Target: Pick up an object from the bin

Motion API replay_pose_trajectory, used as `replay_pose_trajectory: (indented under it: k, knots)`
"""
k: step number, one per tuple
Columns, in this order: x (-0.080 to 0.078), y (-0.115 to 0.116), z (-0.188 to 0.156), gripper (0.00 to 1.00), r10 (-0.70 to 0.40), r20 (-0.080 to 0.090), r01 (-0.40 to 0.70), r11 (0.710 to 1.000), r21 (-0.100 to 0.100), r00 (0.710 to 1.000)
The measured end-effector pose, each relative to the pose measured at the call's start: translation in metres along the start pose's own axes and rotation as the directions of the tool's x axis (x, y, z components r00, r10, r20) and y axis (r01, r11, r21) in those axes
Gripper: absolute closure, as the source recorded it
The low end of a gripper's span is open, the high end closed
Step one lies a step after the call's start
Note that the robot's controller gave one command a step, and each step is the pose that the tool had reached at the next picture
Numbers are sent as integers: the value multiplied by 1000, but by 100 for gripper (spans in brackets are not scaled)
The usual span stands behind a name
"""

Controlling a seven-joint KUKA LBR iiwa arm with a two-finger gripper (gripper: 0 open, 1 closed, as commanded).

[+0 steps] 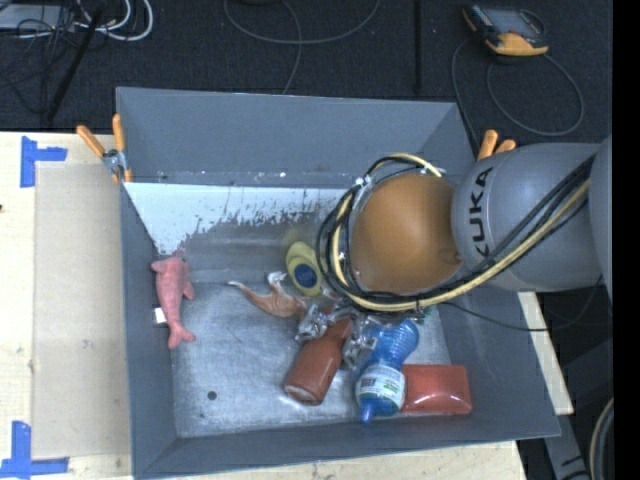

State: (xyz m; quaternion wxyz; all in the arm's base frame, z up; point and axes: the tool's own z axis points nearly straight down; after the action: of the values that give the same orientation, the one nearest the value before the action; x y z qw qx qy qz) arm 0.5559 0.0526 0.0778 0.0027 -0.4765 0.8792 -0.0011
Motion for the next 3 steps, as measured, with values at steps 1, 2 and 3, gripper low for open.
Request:
replay_pose_trajectory:
  k: [1, 2, 3]
  knots:
    - [1, 3, -19, 100, 6, -6, -6, 1000, -10, 1000]
    - [0, 2, -38, 100, 5, -4, -5, 1000, -6, 1000]
    - [-1, 0, -46, 100, 6, 0, -6, 1000, -2, 1000]
